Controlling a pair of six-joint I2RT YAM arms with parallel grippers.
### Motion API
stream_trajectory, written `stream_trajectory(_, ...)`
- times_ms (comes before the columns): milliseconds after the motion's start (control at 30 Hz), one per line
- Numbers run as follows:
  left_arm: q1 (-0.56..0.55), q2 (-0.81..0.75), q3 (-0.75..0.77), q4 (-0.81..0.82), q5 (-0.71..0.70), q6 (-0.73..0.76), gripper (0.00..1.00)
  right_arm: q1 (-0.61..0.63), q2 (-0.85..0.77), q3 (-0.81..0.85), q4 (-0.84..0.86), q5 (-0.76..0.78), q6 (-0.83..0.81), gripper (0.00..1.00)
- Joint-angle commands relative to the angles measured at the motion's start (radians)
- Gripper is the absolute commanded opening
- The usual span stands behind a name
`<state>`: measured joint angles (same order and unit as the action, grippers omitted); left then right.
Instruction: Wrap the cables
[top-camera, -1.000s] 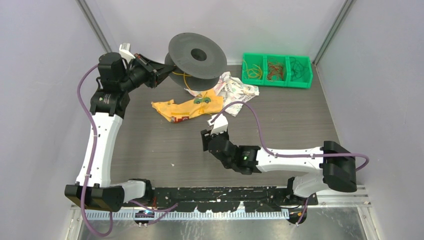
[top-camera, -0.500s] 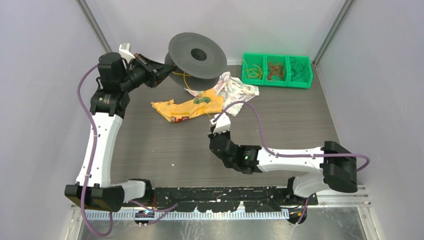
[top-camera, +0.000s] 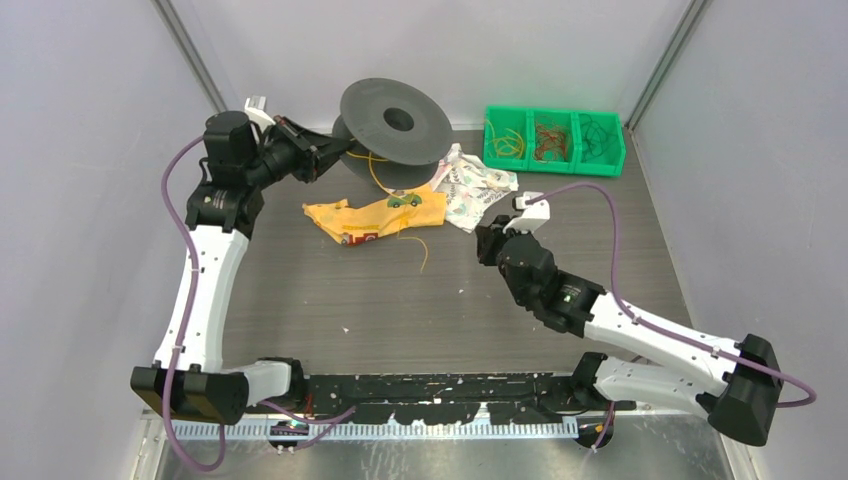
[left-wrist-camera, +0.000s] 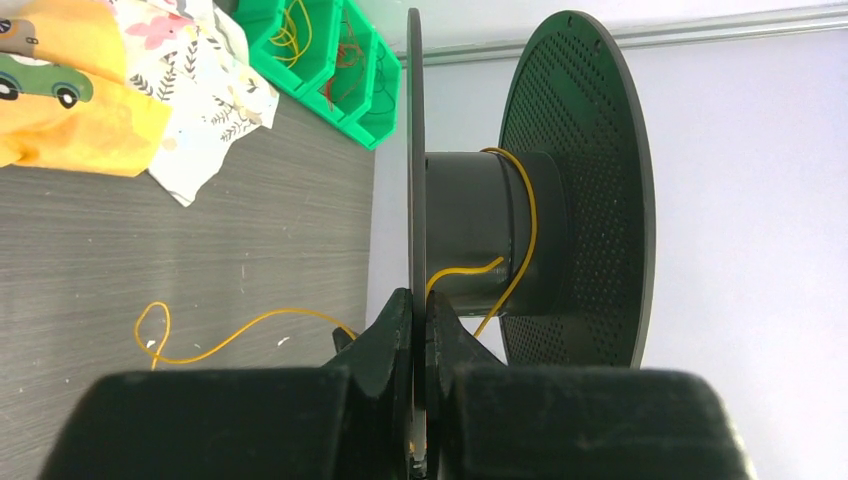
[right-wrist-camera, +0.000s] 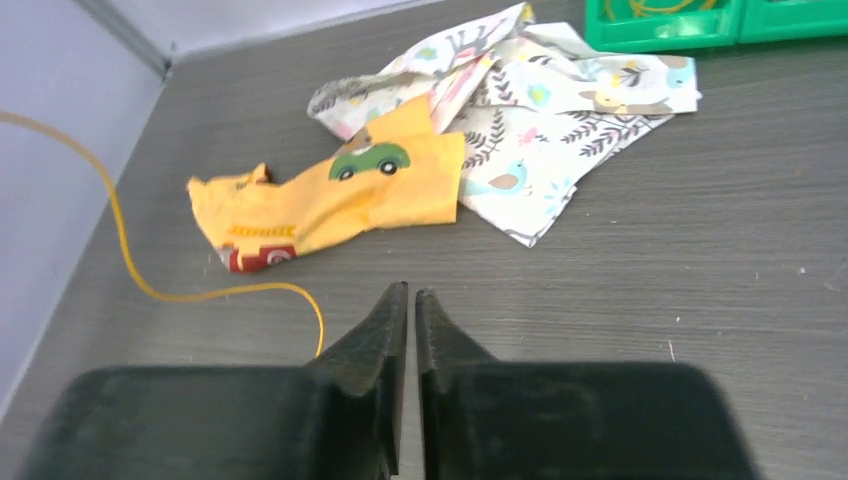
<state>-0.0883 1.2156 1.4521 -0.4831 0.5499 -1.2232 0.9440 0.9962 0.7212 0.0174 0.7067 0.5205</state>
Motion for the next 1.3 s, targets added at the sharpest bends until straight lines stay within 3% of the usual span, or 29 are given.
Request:
stream_trajectory(0,0.011,-0.042,0.021,0.105,0.018,-0.019,0.01,0.007,-0.019,0.021,-0.048,-0.171,-0.031,0.26)
stream_trajectory(100,0.011,-0.043,0.028,0.101,0.010,-0.019,0.01,0.028,-0.025,0.006,-0.033,-0.228,-0.031,0.54)
stream_trajectory(233,0.011,-0.044,0.034,0.089,-0.002,-0.020,0.00,0.094,-0.009,-0.009,0.011,-0.190,-0.054,0.67)
stream_trajectory(400,0.012,-0.046,0.034,0.084,-0.019,-0.021,0.01,0.226,0.087,0.019,0.081,-0.082,-0.102,0.71)
stream_trajectory(600,0.011,-0.042,0.040,0.083,-0.021,-0.024,0.01,0.288,0.222,0.070,0.152,-0.019,-0.144,0.71)
stream_trajectory(1067,0.011,-0.047,0.044,0.089,-0.018,-0.027,0.01,0.288,0.444,0.129,0.262,0.076,-0.158,0.70)
stream_trajectory(1267,0.011,-0.048,0.039,0.098,-0.016,-0.031,0.01,0.258,0.492,0.152,0.256,0.074,-0.139,0.61)
